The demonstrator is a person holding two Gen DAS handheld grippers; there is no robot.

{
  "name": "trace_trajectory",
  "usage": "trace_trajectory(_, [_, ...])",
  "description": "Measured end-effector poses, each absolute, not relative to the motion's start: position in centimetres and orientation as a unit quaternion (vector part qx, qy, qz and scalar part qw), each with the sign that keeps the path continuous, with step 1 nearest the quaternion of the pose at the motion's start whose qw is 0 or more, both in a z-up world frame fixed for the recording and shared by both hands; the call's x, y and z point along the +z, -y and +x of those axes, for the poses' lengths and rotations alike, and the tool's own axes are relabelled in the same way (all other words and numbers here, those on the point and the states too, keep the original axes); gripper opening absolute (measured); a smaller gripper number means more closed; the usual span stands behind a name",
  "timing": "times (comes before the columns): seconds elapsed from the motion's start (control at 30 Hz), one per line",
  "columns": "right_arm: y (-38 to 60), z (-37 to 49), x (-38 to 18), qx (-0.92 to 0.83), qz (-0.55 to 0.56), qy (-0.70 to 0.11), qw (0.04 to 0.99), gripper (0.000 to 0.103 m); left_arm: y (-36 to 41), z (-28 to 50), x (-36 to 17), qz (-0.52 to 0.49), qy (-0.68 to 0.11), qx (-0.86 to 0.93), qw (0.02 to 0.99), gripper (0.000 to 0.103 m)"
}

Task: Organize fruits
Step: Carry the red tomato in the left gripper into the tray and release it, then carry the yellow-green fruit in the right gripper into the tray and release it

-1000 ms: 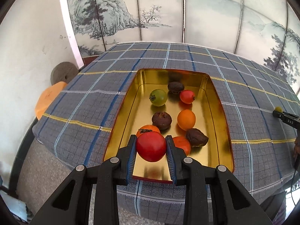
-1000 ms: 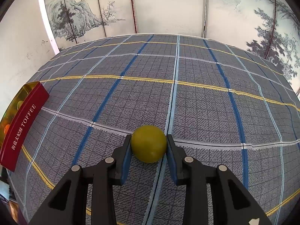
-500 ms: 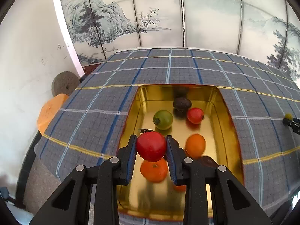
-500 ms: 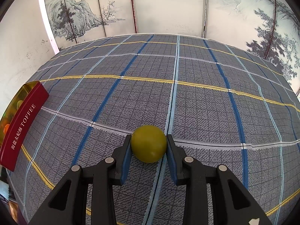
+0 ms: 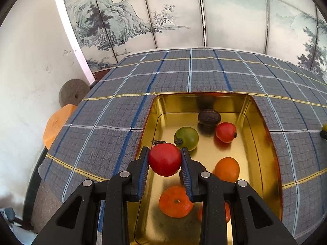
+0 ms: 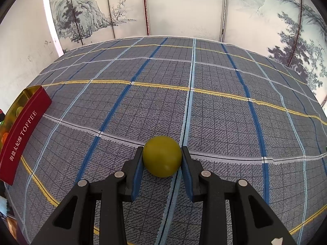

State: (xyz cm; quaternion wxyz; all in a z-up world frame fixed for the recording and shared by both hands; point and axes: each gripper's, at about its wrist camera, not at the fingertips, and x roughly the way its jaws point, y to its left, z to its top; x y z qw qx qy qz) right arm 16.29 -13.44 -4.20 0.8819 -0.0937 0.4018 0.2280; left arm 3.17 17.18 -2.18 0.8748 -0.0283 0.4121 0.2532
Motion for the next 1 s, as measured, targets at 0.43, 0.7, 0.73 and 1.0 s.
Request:
trace_trajectory(0.43, [13.3, 16.2, -4.2, 0.224, -0.101, -0.401, 0.882, 0.031, -17.7, 3.6, -2.4, -0.01, -0.407, 0.278, 0.87, 0.062])
trace_trajectory(0.7, [13.3, 16.2, -4.2, 0.224, -0.101, -0.401, 0.882, 0.031, -16.6, 2.7, -1.0, -0.004, -0.388, 0.283, 0.877, 0.07])
trace_trajectory(0.73, [13.3, 16.2, -4.2, 0.224, -0.101, -0.401, 0.882, 0.031, -16.5, 2.4, -0.8, -0.006, -0.386, 0.283, 0.878, 0.07])
trace_trajectory(1.0, [13.2, 16.2, -4.1, 0.224, -0.105, -0.398, 0.884, 0.032, -14.3, -0.1, 0.8, -0.019, -0.375, 0.297, 0.878, 0.07])
